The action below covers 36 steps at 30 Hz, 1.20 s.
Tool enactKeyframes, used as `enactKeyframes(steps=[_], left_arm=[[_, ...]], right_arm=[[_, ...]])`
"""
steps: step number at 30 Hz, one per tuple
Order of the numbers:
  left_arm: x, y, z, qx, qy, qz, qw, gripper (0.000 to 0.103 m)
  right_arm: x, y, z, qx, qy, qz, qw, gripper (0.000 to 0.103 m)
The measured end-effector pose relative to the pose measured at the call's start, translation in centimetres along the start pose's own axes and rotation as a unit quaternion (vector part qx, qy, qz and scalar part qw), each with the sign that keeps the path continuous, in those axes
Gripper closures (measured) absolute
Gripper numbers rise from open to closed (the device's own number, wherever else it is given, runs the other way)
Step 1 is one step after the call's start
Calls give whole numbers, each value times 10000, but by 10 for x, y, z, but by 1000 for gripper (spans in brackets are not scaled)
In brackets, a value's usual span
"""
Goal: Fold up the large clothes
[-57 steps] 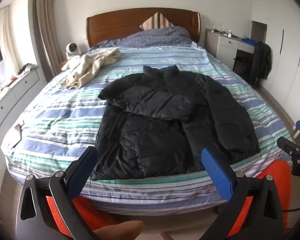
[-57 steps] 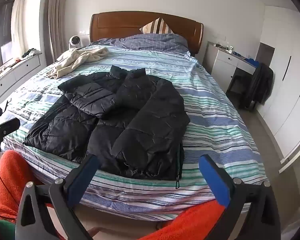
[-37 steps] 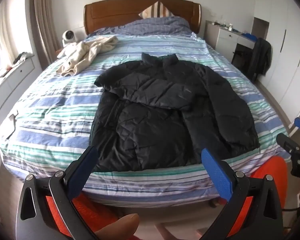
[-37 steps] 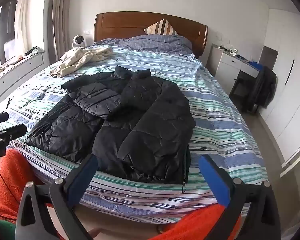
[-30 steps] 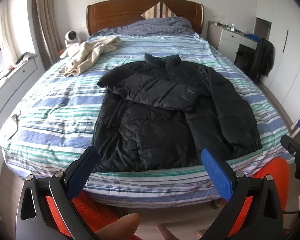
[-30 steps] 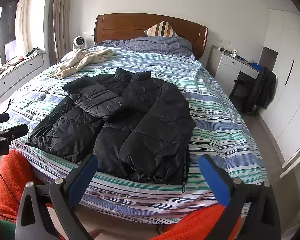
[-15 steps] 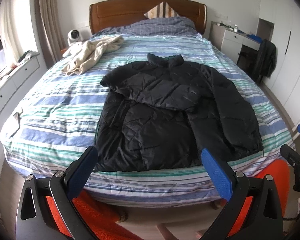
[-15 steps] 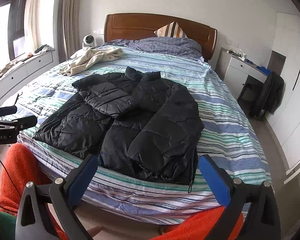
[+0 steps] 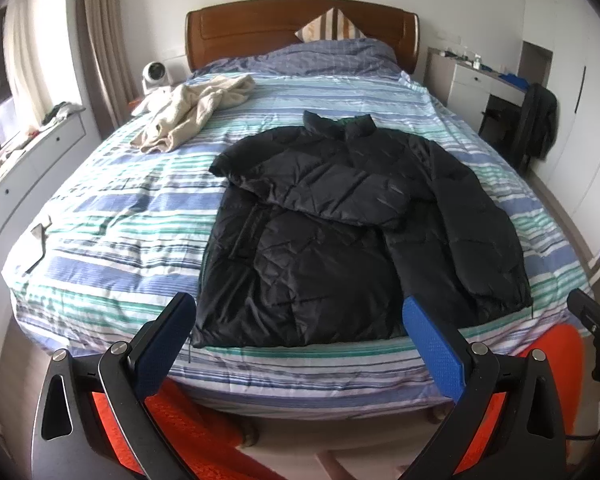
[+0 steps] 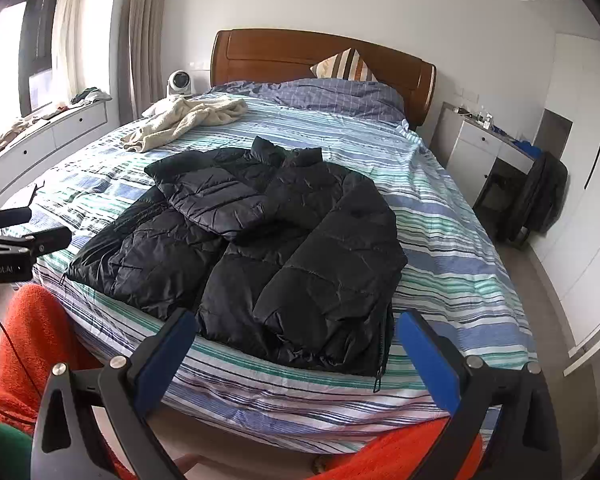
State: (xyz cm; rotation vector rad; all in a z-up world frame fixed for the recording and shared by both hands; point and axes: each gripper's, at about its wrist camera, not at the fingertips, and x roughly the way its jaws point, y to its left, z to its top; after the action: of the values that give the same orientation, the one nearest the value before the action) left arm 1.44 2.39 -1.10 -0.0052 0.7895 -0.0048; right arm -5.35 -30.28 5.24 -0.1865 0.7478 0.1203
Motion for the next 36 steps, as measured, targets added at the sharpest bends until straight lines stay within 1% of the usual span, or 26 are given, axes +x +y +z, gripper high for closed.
enactKeyframes(steps=[11, 22, 24, 26, 27, 29, 31, 32, 33, 35, 36], left_arm=[[2, 9, 0, -50, -26, 129, 9999, 0], [6, 10, -2, -99, -5, 83, 9999, 0], [5, 10, -3, -105, 4, 62, 9999, 0], [6, 10, -4, -115, 32, 47, 9999, 0], [7, 10, -5, -123, 55, 42, 9999, 0], [10, 11, -5, -136, 104, 32, 9998, 0], [10, 11, -6, -136, 134, 32, 9998, 0], [8, 10, -6, -131, 123, 37, 9998, 0], [6, 10, -6, -125, 101, 52, 9999, 0], [4, 10, -7, -123, 79, 89, 9999, 0], [3, 11, -7, -129, 79, 105, 9998, 0]], right_arm=[[5, -1, -1, -71, 57, 16, 10000, 0], [19, -6, -9, -257, -11, 129, 9996, 0], [28, -7, -11, -269, 105, 150, 9995, 0], [41, -5, -15, -382, 218, 278, 9986, 0], [47, -3, -17, -486, 266, 330, 9979, 0], [66, 5, -22, -883, 299, 509, 9943, 1], [87, 10, -25, -1252, 366, 530, 9900, 4], [99, 12, -26, -1414, 400, 541, 9877, 11], [113, 12, -26, -1529, 449, 541, 9857, 15], [137, 10, -28, -1694, 583, 476, 9827, 16], [153, 9, -30, -1765, 757, 483, 9802, 17]])
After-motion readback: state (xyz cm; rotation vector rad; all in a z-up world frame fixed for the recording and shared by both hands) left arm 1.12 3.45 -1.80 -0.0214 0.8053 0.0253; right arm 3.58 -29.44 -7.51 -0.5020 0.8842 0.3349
